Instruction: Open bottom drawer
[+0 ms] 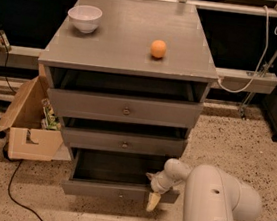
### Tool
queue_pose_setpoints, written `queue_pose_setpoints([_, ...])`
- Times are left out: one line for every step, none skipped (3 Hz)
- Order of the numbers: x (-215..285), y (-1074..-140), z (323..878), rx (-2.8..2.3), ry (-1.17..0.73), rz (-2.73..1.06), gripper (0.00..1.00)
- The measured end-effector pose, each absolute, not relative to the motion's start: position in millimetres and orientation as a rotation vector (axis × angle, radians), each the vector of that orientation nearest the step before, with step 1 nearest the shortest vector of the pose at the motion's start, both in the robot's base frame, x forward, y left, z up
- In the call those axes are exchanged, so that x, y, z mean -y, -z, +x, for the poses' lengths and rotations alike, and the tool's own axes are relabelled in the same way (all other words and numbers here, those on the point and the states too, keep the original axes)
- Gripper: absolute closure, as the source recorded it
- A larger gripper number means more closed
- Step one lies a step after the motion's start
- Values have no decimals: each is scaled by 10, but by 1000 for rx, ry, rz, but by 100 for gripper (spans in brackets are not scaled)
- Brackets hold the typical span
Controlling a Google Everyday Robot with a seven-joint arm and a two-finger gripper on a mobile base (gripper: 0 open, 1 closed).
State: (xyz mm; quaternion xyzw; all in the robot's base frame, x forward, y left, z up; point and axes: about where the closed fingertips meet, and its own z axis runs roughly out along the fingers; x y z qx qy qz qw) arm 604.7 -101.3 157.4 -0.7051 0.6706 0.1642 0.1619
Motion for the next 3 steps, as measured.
queue_pose_setpoints([1006, -1575, 5883, -1898, -494, -2036, 0])
queue_pose_setpoints([1014, -1517, 5706, -1934, -492, -2069, 18])
queue_pose_setpoints([1063, -1487, 5561, -1993, -478, -2065, 41])
